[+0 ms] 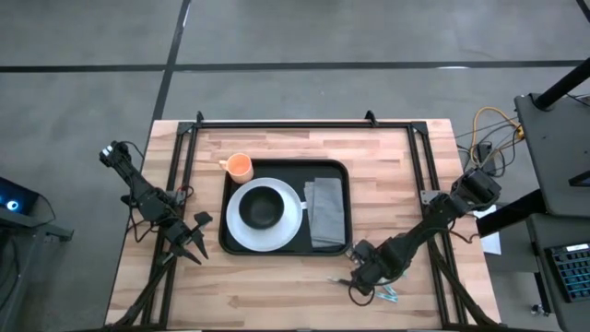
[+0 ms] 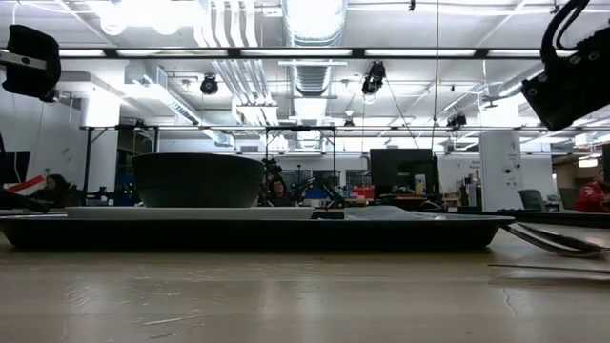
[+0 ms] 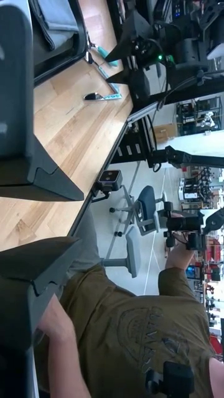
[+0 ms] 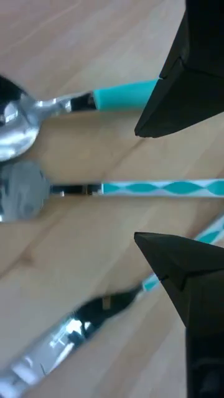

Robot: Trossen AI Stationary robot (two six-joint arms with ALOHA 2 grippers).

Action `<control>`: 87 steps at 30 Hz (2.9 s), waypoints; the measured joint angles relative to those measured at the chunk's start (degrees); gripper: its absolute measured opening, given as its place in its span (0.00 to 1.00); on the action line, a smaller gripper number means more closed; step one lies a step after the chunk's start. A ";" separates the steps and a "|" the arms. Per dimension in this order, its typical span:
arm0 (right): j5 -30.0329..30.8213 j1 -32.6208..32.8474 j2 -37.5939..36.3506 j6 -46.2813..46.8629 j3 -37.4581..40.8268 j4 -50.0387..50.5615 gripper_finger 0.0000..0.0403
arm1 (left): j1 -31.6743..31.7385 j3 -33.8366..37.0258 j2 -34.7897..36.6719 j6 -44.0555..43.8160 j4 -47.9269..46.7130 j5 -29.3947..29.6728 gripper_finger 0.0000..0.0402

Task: Set up tray
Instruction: Put the fork on top of the napkin in the serving tray

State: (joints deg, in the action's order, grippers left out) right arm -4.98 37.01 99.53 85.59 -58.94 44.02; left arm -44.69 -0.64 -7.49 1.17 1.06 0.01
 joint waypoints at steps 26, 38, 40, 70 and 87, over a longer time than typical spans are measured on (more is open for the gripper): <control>-4.44 0.11 -0.15 2.76 5.14 -3.63 0.56 | -0.01 0.00 0.02 0.00 0.00 0.00 0.21; -8.19 0.22 0.00 -0.63 5.19 -5.17 0.19 | 0.00 0.00 0.00 0.00 0.00 0.02 0.21; -9.57 0.22 0.07 -2.04 5.19 -5.24 0.10 | -0.02 0.00 0.00 0.00 0.00 0.02 0.21; -5.49 -2.45 -0.59 -3.84 -8.85 -0.46 0.04 | 0.00 0.00 0.00 0.00 0.00 0.00 0.21; -7.03 -18.32 -0.46 -1.78 -12.63 5.32 0.04 | 0.00 0.00 0.00 0.00 0.00 0.00 0.21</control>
State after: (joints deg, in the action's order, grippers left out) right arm -12.01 18.70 99.07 83.81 -71.57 49.34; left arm -44.69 -0.64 -7.49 1.17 1.06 0.02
